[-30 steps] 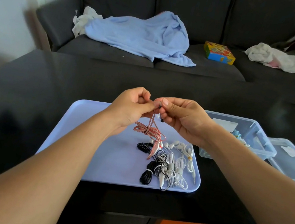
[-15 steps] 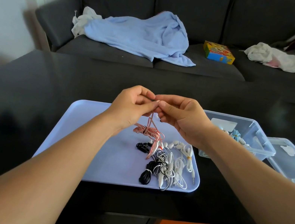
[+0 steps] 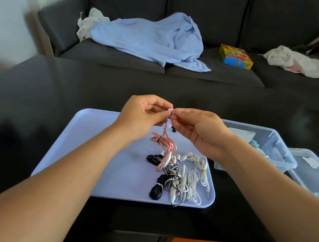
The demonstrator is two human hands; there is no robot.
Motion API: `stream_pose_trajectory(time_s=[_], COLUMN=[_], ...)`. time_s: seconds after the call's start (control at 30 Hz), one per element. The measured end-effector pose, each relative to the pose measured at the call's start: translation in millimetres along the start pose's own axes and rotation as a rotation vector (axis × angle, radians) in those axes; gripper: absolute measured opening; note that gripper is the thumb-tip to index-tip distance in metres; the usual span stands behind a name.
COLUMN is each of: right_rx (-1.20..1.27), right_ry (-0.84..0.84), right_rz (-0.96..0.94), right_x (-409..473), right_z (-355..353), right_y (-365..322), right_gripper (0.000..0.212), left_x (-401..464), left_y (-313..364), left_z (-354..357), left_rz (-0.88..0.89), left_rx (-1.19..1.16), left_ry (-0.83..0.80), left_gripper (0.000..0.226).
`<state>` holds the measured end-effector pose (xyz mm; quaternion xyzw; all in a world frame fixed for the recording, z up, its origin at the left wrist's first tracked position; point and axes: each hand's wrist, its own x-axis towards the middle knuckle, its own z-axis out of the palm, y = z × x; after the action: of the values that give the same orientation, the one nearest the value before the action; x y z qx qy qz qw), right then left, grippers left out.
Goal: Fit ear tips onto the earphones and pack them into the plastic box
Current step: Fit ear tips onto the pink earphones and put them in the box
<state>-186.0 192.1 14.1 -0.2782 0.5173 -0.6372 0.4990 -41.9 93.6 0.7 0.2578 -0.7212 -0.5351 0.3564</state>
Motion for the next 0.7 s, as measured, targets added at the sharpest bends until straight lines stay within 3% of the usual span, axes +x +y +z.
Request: stream_pose_trajectory(time_s=[0.1,0.33,0.57,0.7], right_rx=[-0.050,-0.331,-0.285,-0.253], right_ry=[-0.020,0.114,-0.153,-0.133], right_rz=[-0.012,-0.252,-0.134,-0.149], right_x=[0,-1,-1,1], right_z=[1,-3,-13,-11], right_y=[0,-1,-6,-2], right_gripper=[0.012,0.015,0.030,0.022], left_x=[0,1,-1,-1], left_y=[-1,3,7,6], left_z=[1,-1,-3,-3], left_rz=[-0.005,-0.077,-0.163,-0.168], left_rx=[0.006,-0.028,-0.118,-0.115], left_ry=[-0.003,-0.012,-0.040,-0.054], left_gripper=[0.013,0.011,0.038,0.033])
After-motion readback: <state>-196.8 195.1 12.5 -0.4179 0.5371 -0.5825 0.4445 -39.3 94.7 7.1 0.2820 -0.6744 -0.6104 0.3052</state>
